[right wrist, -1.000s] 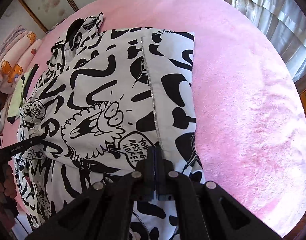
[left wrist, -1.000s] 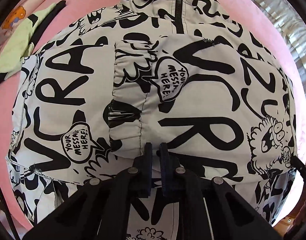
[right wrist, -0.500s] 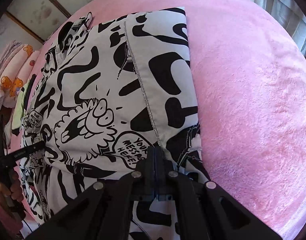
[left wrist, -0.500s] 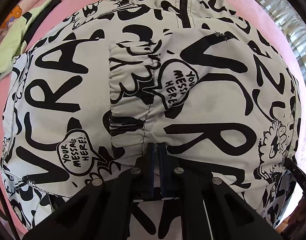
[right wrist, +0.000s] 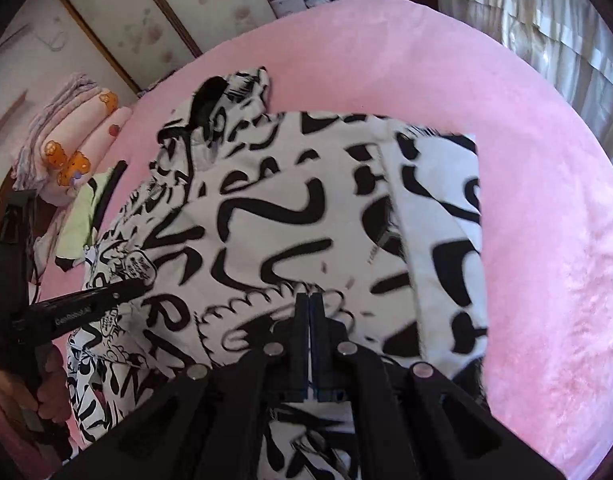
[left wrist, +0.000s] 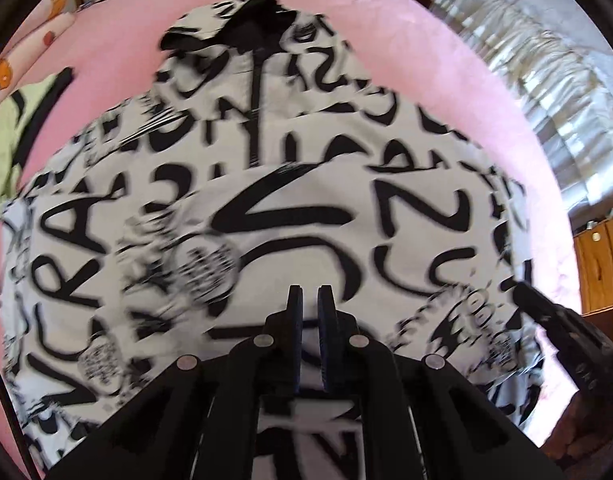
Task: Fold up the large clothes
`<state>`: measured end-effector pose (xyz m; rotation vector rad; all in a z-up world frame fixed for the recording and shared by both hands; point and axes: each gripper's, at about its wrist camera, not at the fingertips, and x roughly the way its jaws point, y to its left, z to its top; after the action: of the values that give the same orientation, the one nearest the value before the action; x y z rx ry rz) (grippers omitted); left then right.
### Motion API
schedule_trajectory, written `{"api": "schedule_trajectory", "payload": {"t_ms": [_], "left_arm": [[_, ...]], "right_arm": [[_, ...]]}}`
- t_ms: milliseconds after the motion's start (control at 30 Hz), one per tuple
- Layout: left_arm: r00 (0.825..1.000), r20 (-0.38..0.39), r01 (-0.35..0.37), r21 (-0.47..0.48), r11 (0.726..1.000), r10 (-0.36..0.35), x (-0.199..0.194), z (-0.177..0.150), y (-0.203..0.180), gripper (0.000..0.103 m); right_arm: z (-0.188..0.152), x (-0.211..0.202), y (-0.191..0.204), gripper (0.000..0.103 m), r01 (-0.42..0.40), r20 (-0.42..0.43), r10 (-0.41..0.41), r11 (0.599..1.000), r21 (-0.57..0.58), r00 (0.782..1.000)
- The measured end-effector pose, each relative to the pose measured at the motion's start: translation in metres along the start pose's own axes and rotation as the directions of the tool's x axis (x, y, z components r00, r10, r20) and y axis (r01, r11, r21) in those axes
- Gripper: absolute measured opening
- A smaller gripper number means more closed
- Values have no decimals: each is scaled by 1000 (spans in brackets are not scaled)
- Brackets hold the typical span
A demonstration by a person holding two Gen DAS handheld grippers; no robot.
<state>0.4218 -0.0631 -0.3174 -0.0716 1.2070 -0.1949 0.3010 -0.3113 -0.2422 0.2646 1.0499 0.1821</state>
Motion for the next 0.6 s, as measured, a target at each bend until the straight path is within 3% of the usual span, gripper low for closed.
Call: {"api": "schedule_trajectory", "payload": {"t_ms": [67, 267, 433, 600], "left_arm": [[1000, -3, 25, 8, 1000, -25, 13, 3, -23, 5], [999, -24, 38, -20, 999, -39, 40, 17, -33, 5], [998, -23, 59, -84, 995, -62, 62, 34, -26, 5], [998, -56, 34, -95, 995, -39, 81, 40, -22, 5]], "right_arm": [[10, 13, 14, 0, -21, 26, 22, 999, -38, 999], [37, 60, 28, 0, -85, 56, 87, 996, -36, 995], [54, 95, 26, 0, -51, 32, 52, 998, -32, 998], [55, 114, 20, 0, 6, -16, -7, 999, -52, 1000]]}}
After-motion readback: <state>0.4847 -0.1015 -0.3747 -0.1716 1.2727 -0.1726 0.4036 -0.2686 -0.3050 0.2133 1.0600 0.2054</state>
